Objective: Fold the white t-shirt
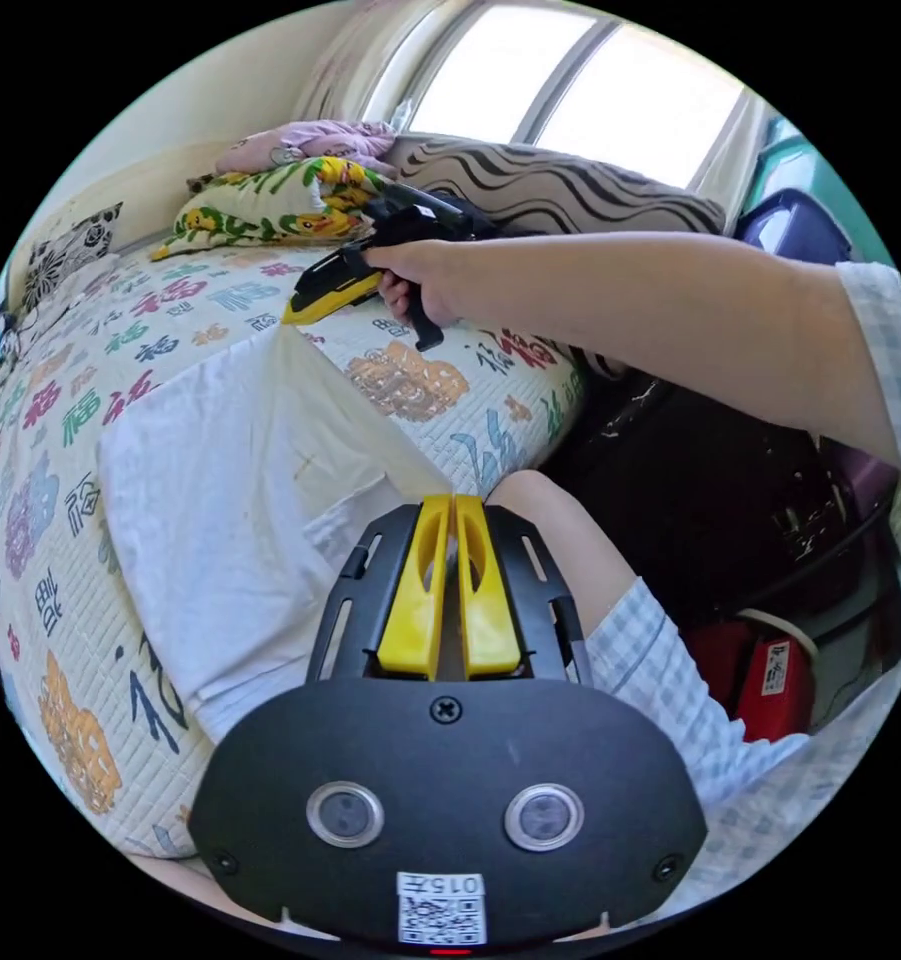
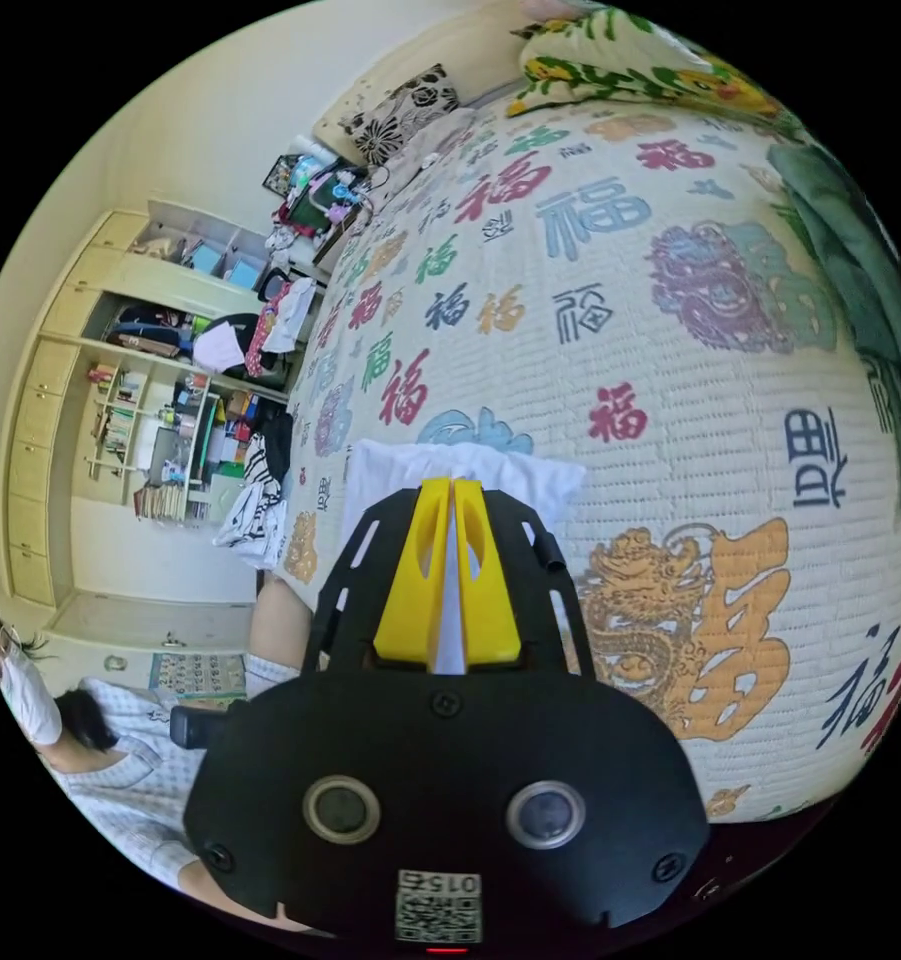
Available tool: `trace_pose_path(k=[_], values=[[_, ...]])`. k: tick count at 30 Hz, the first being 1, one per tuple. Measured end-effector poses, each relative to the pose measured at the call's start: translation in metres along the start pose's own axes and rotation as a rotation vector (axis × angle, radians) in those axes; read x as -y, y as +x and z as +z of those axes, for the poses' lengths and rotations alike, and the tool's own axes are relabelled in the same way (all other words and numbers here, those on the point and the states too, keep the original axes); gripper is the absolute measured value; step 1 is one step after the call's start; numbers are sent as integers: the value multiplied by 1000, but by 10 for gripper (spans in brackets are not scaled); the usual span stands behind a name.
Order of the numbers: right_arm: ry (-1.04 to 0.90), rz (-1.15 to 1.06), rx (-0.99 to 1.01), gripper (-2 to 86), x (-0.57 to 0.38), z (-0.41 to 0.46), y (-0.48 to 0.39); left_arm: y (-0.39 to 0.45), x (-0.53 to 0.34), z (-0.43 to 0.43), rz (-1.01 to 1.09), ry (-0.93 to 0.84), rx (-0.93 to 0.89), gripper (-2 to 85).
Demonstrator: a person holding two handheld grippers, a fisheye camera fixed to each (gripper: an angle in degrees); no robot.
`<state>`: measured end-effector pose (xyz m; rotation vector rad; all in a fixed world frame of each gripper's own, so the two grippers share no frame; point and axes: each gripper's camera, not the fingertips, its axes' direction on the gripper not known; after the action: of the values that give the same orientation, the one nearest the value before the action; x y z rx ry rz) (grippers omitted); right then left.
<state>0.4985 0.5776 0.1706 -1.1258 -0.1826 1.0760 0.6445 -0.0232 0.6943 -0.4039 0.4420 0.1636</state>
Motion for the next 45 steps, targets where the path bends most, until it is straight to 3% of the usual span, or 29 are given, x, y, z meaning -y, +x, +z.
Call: trace_pose_path(k=[6,9,11,16,21,25,28,34,40,42,45], values=[[24,49,37,-3,-11,6,70,-7,40,95,35,-160,-4,-3],[34,98,-12,-4,-21,6,94,-14,48,115,140,-194,-288,-2],[38,86,-42,-5,-30,1,103,-20,48,111,156,-169,-364,0],[42,-136,37,-5,-79,-9,88,-91,36,94,-16,-71,-186,1],[-282,-350,123,-6,-133,45,57,-176,26,111,-182,-122,-49,1],[-451,-334,35,-6,-149,82,73,-215,18,100,-126,-50,90,-2],[-492,-250,-44,-6,-152,90,96,-260,5,130,-156,-238,205,-4],[-545,-215,-89,-3,-155,84,127,-354,-32,140,-295,-238,16,3],[-187,-217,53,53,-145,19,166,-481,-47,92,-438,72,-110,101],[-15,-160,147,94,-131,0,198,-525,-48,95,-481,79,-150,123],[64,-84,197,133,-111,-1,233,-587,-49,112,-529,53,-196,135]])
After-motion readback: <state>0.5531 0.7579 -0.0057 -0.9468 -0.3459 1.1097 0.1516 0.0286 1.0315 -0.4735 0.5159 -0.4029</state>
